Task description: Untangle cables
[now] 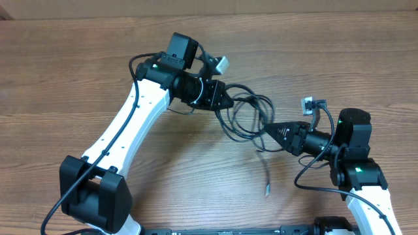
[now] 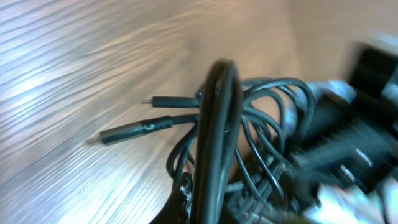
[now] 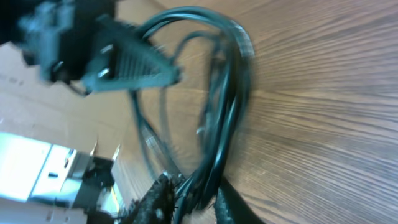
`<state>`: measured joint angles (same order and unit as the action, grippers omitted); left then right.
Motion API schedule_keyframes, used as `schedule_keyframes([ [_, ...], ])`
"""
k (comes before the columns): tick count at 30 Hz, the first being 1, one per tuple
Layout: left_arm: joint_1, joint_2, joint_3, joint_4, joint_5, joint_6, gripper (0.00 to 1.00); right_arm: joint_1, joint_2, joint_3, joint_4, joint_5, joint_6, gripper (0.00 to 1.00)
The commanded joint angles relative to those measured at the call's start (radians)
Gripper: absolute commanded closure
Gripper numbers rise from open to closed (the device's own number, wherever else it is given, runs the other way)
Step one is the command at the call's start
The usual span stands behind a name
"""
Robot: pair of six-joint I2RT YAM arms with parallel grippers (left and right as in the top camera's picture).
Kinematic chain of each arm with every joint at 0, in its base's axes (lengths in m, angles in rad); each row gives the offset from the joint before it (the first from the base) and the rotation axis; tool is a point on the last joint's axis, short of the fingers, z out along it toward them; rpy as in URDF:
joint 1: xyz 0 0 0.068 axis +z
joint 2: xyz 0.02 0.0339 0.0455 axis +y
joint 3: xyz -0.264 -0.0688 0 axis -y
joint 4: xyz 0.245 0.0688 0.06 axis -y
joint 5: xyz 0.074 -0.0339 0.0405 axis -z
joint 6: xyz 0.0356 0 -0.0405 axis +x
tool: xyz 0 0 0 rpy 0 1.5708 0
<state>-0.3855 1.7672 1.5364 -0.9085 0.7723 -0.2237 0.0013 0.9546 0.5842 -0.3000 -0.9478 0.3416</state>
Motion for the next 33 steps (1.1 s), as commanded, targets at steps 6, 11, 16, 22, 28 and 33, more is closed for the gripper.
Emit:
schedule_keyframes([
  [6,0.005,-0.028,0.025,0.057,-0.098,-0.151,0.96,-0.002,-0.003,-0.001,0.008,-0.078,-0.037,0.76],
  [11,0.003,-0.028,0.025,0.056,0.015,-0.012,0.96,-0.002,-0.003,-0.001,0.007,-0.063,-0.036,0.67],
  [16,0.003,-0.028,0.025,0.045,0.213,0.159,0.96,-0.002,-0.003,-0.001,-0.013,0.001,-0.029,0.36],
  [22,0.003,-0.028,0.025,-0.01,0.336,0.296,0.96,-0.002,-0.003,-0.001,-0.115,0.174,-0.028,0.0],
  [28,-0.001,-0.028,0.025,-0.078,0.4,0.431,0.96,-0.002,-0.003,-0.001,-0.12,0.19,-0.029,0.0],
  [33,-0.014,-0.028,0.025,-0.128,0.452,0.552,0.96,-0.002,-0.003,-0.001,-0.119,0.192,-0.029,0.0],
])
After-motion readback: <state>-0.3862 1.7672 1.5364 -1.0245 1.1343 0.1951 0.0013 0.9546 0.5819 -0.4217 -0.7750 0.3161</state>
